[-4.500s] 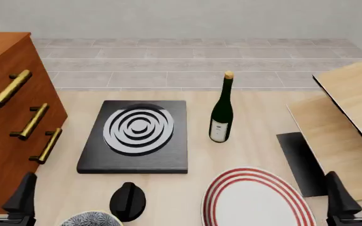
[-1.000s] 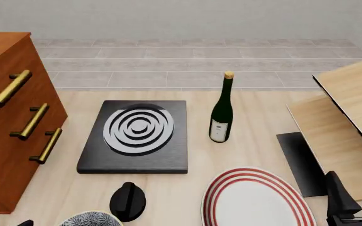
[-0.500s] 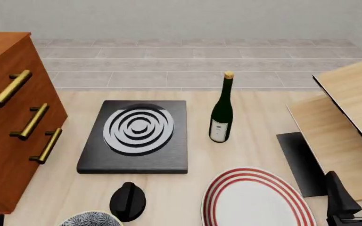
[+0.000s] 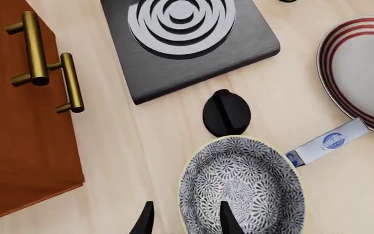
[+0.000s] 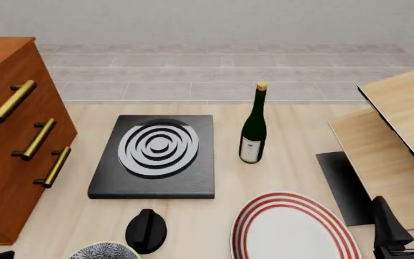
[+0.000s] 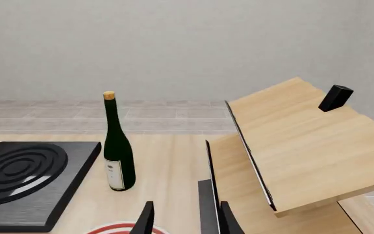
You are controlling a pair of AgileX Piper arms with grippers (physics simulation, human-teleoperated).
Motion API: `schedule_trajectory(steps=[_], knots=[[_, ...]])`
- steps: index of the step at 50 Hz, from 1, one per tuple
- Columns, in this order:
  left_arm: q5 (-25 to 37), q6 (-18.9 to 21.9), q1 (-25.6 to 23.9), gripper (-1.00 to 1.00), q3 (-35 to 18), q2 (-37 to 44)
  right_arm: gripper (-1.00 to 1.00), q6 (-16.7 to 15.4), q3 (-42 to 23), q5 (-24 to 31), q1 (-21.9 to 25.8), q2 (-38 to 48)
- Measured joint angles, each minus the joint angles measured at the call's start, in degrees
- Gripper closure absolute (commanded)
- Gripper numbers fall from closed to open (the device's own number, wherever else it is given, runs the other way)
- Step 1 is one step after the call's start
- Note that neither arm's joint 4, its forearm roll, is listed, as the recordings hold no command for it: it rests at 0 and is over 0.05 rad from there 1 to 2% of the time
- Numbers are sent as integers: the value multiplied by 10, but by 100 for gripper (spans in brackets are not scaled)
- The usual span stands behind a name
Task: Put the bowl on the top of the cabinet.
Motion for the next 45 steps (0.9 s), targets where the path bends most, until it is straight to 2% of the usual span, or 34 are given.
schedule_trajectory(steps=[45], knots=[[-67, 15, 21, -100, 102, 9, -100, 0, 0, 0, 0, 0]])
